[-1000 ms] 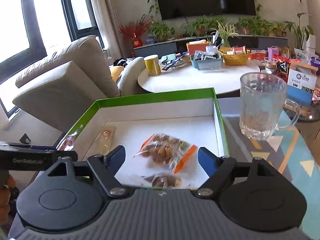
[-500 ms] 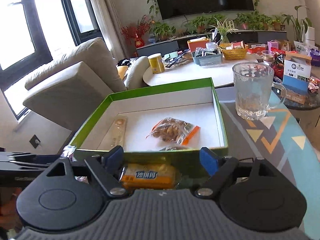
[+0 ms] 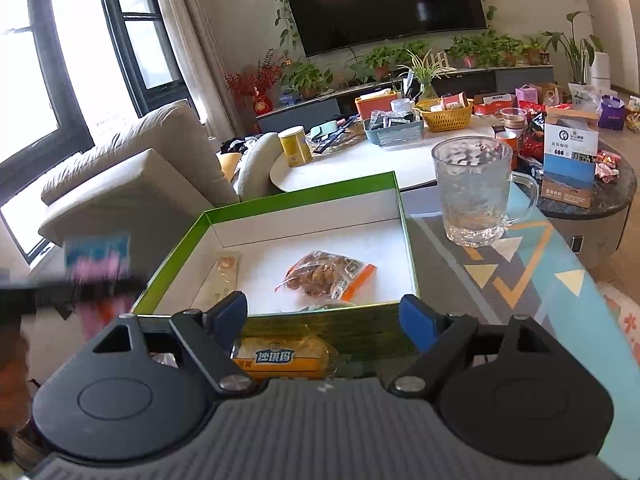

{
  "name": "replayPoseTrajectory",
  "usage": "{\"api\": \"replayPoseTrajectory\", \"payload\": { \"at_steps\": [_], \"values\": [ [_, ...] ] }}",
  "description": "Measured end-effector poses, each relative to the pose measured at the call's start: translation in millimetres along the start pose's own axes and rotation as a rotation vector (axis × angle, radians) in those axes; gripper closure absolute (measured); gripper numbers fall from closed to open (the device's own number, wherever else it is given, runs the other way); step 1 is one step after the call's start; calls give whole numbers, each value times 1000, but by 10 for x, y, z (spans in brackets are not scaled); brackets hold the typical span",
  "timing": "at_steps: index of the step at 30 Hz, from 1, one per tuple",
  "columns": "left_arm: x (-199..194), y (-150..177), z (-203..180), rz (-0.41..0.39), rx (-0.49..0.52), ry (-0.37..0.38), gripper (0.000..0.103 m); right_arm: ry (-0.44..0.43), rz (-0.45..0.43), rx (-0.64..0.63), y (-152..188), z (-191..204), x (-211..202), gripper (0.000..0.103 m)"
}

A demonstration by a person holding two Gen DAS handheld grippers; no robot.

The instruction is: Organize snacks

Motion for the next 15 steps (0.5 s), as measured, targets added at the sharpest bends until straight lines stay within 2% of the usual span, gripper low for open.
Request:
{"api": "replayPoseTrajectory", "payload": {
  "at_steps": [2, 3, 4, 6, 8, 9, 12, 14, 15],
  "values": [
    [249, -195, -66, 10, 23, 23, 93, 0, 5, 0, 5, 8, 17, 37],
    [390, -230, -87, 42, 32, 21, 88, 3, 7, -3, 13, 9, 12, 37],
    [533, -233, -81, 102, 30, -8, 75, 8, 9, -9, 20, 9, 6, 37],
    [666, -131, -59, 197, 18, -62, 66, 18, 9, -21, 45, -7, -30, 37],
    [610, 26, -44, 197, 37, -16, 65, 30, 7, -32, 70, -42, -67, 37],
    [553, 115, -18, 193, 35, -1, 61, 35, 10, -33, 86, -61, -71, 37],
    [271, 386, 173, 161, -1, -15, 58, 23, 33, -14, 140, -98, -67, 37],
    [39, 546, 276, 106, -17, -8, 51, -8, 51, -15, 210, -79, -85, 37],
    [-48, 622, 302, 107, -18, 2, 45, -21, 57, -25, 263, -60, -104, 37]
  ]
}}
Point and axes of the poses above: each gripper's, at about its wrist camera, not at the fingertips, and x roughly the way its jaws point, z to its left, y to its underside, the point moved 5 cm from there along x, roughly the way its jaws point, and after that the axes turned 4 degrees about z, right-handed, at the moved point
